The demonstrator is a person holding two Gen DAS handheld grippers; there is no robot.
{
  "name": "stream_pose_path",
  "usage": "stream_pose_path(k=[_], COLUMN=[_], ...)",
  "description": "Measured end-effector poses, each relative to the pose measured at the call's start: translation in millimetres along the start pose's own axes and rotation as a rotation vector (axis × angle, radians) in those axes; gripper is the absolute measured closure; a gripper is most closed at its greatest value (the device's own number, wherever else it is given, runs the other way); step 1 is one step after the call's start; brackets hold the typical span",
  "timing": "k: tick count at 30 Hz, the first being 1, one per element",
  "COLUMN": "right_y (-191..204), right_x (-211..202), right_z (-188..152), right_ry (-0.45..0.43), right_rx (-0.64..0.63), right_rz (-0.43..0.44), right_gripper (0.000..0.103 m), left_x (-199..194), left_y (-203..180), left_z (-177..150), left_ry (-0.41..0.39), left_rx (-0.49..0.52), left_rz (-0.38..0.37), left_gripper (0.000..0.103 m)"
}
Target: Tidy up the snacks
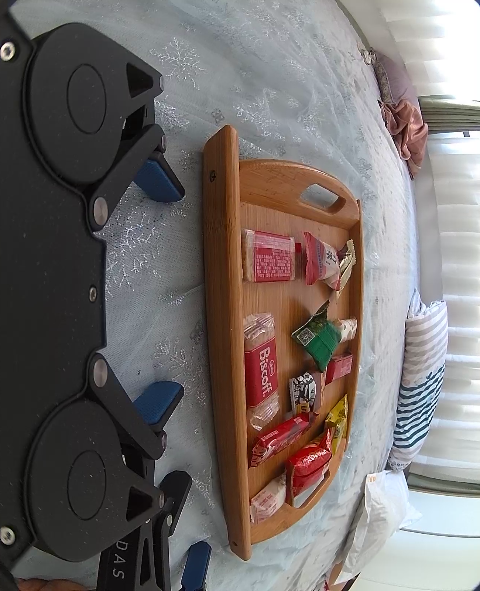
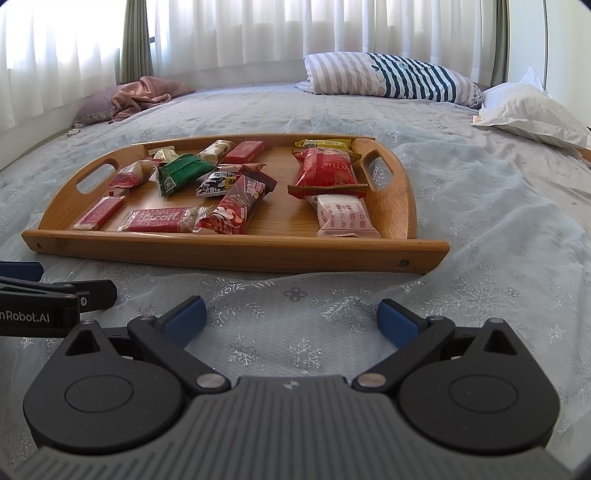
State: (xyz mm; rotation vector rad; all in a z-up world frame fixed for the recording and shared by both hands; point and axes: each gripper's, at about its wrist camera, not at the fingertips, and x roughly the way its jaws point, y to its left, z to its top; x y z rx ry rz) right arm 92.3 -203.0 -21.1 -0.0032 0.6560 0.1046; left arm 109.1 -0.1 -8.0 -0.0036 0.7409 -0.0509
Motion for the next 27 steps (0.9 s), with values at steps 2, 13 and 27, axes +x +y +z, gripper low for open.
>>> stream_pose_path(k=[2,13,27], right_y=[0.3,0.0,0.3], right_x=[0.3,0.2,0.6], right_z=[0.1,-0.2,-0.5], right_ry=[0.000,0.000,-0.001], right_rx=[-0.001,0.000,-0.001], right_rz=[-0.001,0.000,0.000], right_gripper=[0.000,0.000,0.000], left_x=[0.0,0.1,1.3], left_y=[0.4,0.5,2.0], left_z=[0.0,0.1,-1.2], left_ry=[0.000,0.000,-0.007], left_rx=[0.001,0.000,-0.002], left_rz=[0.000,0.000,0.000], left_gripper=[0.000,0.000,0.000])
